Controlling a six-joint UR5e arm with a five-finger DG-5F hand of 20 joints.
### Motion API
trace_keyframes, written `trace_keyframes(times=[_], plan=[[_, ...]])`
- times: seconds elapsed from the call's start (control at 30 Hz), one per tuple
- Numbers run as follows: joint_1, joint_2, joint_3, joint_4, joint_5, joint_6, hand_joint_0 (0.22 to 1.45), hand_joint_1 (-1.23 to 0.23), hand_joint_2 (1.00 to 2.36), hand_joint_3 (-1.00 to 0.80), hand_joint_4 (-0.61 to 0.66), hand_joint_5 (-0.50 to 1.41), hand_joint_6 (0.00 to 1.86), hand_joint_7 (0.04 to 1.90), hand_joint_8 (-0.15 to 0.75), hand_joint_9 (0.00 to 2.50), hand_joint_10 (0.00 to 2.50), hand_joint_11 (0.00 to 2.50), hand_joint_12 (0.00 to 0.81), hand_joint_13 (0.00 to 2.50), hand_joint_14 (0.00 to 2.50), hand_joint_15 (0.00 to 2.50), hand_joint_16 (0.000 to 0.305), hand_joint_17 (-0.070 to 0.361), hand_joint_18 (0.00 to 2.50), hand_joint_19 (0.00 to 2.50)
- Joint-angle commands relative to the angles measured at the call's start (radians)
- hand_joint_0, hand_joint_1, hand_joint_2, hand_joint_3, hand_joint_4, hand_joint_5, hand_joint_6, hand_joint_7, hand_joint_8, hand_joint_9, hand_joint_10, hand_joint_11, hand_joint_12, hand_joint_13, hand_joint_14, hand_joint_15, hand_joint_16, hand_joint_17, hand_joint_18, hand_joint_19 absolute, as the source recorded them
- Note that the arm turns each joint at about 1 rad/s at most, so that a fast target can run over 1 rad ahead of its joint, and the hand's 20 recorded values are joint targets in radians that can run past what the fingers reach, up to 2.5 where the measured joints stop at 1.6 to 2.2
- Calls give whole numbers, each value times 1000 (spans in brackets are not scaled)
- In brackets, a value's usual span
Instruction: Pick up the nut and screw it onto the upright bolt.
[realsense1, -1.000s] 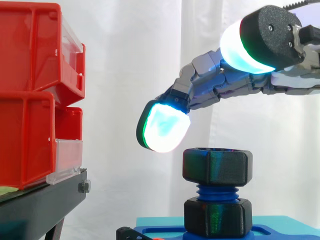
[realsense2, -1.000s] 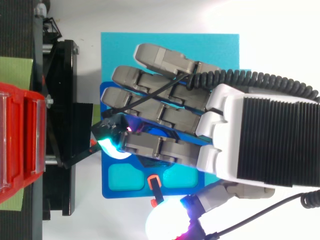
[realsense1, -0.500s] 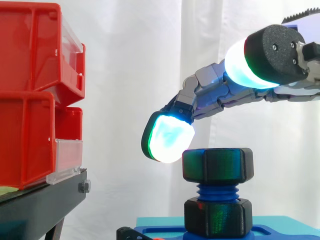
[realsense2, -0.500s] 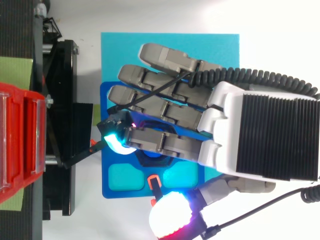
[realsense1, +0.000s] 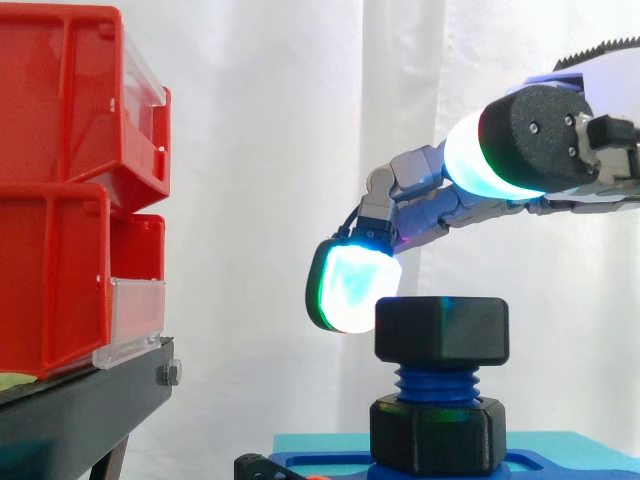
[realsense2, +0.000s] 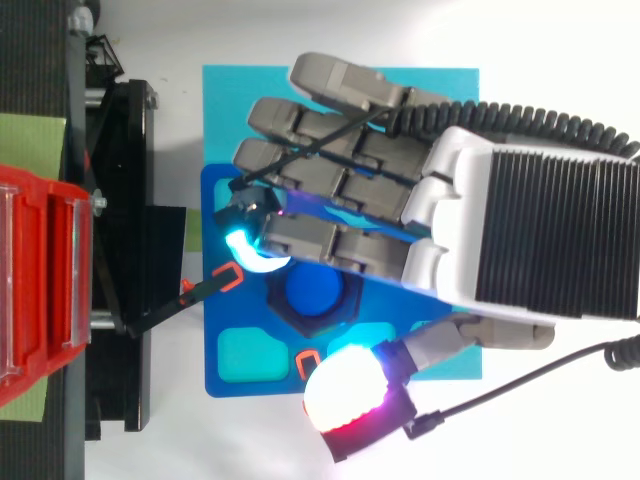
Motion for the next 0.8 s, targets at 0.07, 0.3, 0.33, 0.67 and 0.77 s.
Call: trace_keyframes(times=[0.07, 0.3, 0.33, 0.67, 0.77], plan=[[-23, 0, 0, -2, -31, 0, 512, -95, 1000, -500, 232, -80, 503, 1237, 256, 504, 0, 0, 314, 340, 0, 0, 34, 77, 0, 0], [-42, 0, 0, -2, -55, 0, 523, -154, 1000, -500, 227, -35, 507, 1435, 267, 675, 0, 0, 286, 487, 0, 0, 28, 63, 104, 0], [-49, 0, 0, -2, -63, 0, 523, -157, 1000, -500, 222, -32, 514, 1433, 269, 689, 0, 0, 283, 509, 0, 0, 28, 63, 107, 0], [-75, 0, 2, 2, -98, 3, 537, -204, 1000, -500, 215, 22, 547, 1397, 275, 997, 0, 0, 232, 727, 0, 0, 21, 46, 332, 0], [-80, 0, 14, -2, -109, 5, 537, -203, 1000, -500, 216, 16, 501, 1449, 278, 1004, 0, 0, 232, 726, 0, 0, 21, 46, 334, 0]])
